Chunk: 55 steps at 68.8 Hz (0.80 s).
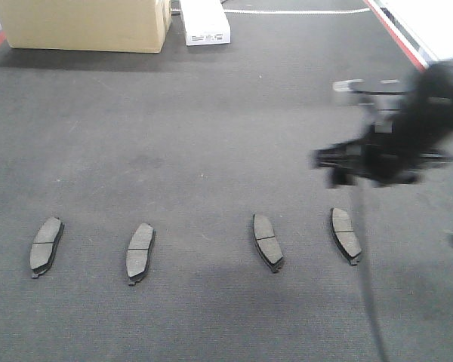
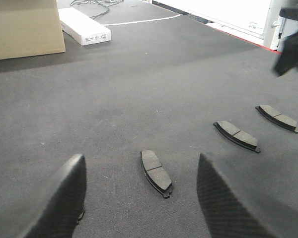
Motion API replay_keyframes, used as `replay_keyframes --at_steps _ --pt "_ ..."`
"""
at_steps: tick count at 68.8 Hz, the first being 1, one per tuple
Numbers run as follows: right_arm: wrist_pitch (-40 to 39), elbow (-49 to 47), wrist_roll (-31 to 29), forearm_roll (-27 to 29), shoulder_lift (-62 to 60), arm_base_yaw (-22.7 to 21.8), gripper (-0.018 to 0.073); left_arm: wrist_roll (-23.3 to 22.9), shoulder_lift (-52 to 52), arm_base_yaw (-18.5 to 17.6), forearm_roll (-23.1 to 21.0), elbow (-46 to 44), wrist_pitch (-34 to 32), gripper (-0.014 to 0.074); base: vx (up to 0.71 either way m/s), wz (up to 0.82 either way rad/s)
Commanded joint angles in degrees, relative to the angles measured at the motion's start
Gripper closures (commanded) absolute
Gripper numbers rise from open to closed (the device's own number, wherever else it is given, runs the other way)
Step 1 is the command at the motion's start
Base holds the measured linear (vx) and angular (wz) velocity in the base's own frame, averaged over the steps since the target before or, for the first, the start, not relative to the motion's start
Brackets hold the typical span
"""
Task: Move and align brake pads A on conveyor
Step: 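Lower the right gripper and release its brake pad beside the placed pad, then raise the open right gripper away from the placed brake pad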
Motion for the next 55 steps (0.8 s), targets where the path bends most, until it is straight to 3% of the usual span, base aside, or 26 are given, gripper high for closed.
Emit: replay_keyframes --at_steps 1,41,55 --pt "-4.1 3.2 -3.5 -0.5 -8.8 -1.9 0.0062 0.0 0.7 -0.2 0.0 -1.2 -3.9 0.0129 0.00 0.00" --pt "-15.9 28.8 -4.7 -2.5 -55.9 -1.7 0.0062 0.0 0.7 -0.2 0.0 -1.2 -5.9 0.0129 0.00 0.00" --pt "-16.6 36.1 -9.5 -2.2 -69.7 -1.7 0.0062 0.0 0.7 -0.2 0.0 -1.2 -7.7 0.0129 0.00 0.00"
